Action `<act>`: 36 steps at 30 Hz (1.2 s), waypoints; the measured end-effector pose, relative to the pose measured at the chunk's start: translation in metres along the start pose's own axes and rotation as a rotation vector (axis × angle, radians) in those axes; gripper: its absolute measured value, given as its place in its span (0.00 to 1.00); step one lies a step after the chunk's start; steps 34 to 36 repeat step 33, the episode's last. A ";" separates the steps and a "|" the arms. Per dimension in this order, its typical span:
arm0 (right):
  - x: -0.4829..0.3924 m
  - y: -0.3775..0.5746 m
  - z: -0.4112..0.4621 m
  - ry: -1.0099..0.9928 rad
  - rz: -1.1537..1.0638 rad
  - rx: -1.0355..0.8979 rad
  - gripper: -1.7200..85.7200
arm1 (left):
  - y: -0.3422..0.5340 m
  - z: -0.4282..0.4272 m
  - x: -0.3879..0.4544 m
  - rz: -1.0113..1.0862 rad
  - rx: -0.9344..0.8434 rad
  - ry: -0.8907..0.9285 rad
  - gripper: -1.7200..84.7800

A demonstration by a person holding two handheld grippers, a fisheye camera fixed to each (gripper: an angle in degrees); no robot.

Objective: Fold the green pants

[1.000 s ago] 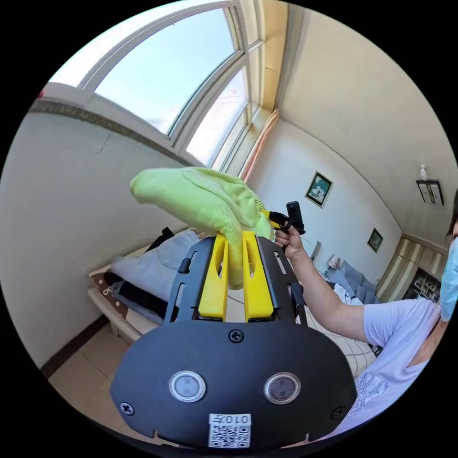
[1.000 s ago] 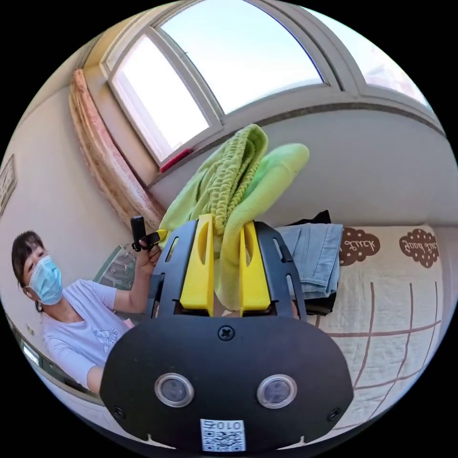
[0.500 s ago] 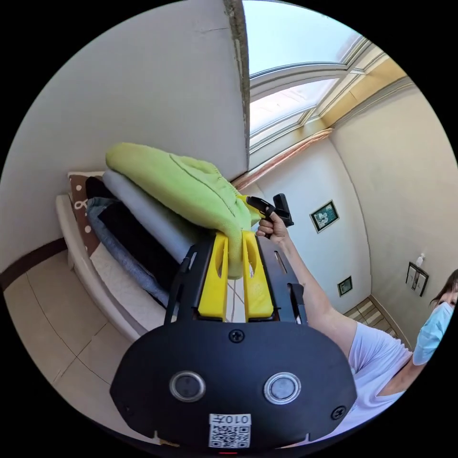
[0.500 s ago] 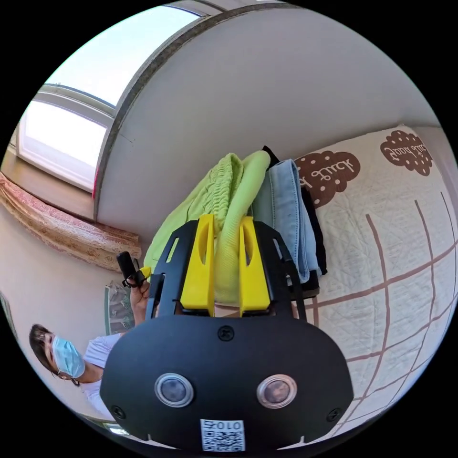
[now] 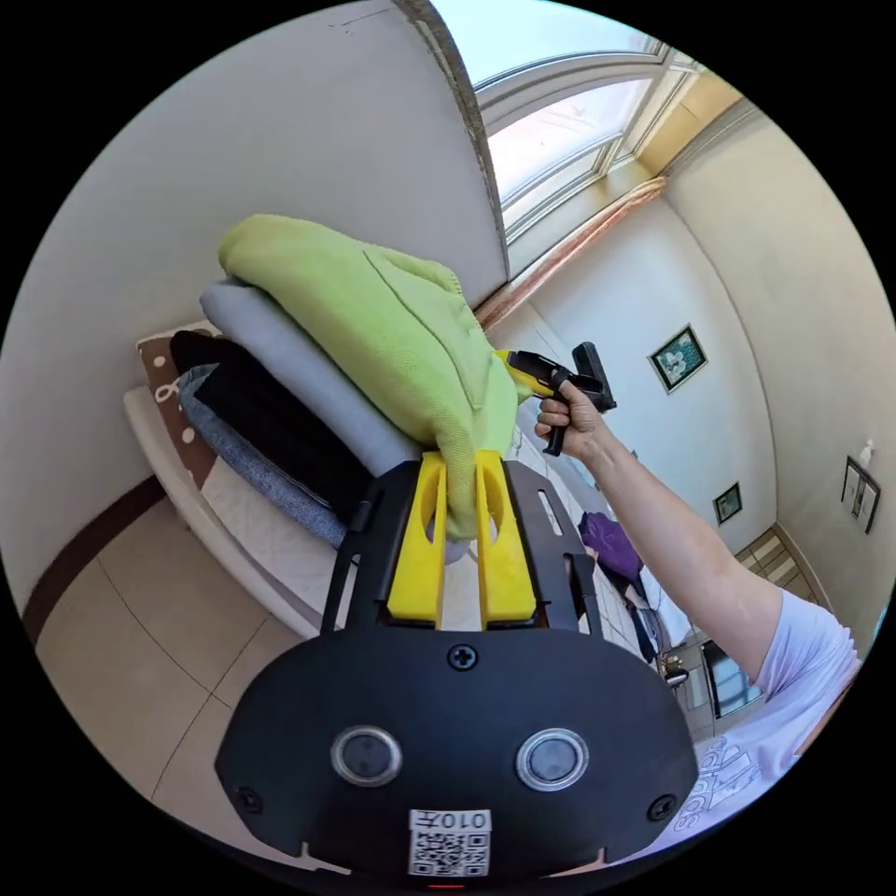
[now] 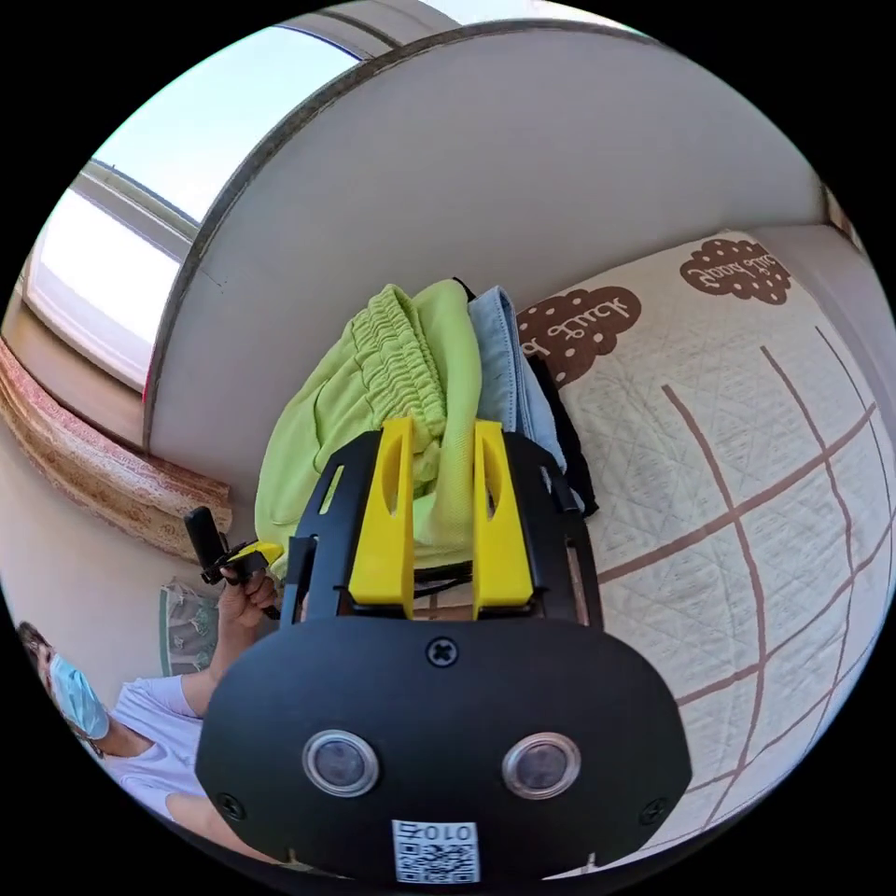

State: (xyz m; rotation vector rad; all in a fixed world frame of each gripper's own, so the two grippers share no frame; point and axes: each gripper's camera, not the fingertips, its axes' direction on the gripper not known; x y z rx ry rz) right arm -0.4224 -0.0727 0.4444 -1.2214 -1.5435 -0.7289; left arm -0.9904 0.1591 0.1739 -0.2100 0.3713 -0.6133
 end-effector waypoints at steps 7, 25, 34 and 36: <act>-0.052 0.135 -0.063 0.392 -0.247 0.208 0.11 | 0.060 -0.011 0.099 0.188 -0.012 -0.228 0.13; -0.052 0.767 -0.090 0.667 0.243 0.516 0.07 | 0.296 0.203 0.497 0.924 -0.241 0.158 0.05; -0.003 0.909 -0.095 0.568 0.278 0.734 0.09 | 0.347 0.365 0.710 1.099 -0.280 0.241 0.14; -0.003 0.909 -0.095 0.568 0.278 0.734 0.09 | 0.347 0.365 0.710 1.099 -0.280 0.241 0.14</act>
